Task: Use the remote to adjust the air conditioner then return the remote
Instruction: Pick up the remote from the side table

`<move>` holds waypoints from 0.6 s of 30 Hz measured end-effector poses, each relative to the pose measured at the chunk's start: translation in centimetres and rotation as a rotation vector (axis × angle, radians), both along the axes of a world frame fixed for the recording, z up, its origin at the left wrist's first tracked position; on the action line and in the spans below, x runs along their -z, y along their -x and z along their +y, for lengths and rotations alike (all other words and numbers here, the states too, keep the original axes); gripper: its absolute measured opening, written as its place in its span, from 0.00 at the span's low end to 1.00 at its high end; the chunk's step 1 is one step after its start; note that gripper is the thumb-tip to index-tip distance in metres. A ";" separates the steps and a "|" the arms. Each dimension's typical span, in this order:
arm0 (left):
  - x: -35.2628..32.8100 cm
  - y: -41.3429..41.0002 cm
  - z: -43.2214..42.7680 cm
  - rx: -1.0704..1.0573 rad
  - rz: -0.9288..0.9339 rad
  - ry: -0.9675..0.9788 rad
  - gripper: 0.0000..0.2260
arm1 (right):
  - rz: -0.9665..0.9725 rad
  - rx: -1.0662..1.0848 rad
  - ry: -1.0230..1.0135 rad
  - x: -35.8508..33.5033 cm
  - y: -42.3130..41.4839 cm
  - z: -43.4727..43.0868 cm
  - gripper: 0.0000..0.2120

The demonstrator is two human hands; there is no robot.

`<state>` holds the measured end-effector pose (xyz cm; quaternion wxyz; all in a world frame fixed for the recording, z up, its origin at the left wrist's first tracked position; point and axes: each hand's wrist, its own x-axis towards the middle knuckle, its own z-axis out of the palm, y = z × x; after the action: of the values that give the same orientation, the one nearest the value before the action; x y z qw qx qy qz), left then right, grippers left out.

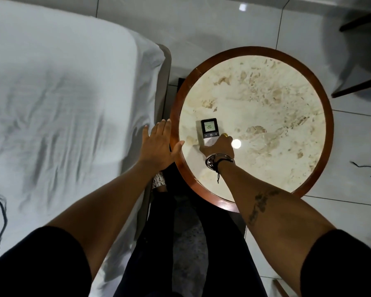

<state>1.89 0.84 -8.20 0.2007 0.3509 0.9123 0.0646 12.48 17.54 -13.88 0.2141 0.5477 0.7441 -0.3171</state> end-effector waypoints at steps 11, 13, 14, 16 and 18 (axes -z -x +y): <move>-12.1 7.3 4.8 0.030 0.108 -0.165 0.33 | 0.652 0.374 0.675 -14.0 5.4 6.9 0.09; -15.9 10.3 6.4 0.059 0.154 -0.228 0.34 | 0.766 0.367 0.687 -18.5 7.2 8.7 0.07; -18.0 11.9 7.1 0.076 0.202 -0.252 0.34 | 0.810 0.357 0.697 -20.9 8.1 9.7 0.07; -23.6 15.3 8.9 0.097 0.330 -0.297 0.33 | 0.895 0.319 0.701 -26.6 10.2 11.7 0.07; -30.0 18.0 10.8 0.110 0.453 -0.348 0.33 | 1.007 0.276 0.697 -33.1 11.7 13.4 0.08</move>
<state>-16.08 11.63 21.83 -0.0682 0.4344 0.8888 0.1293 0.73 30.90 19.24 -0.0396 0.3203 0.5288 -0.7850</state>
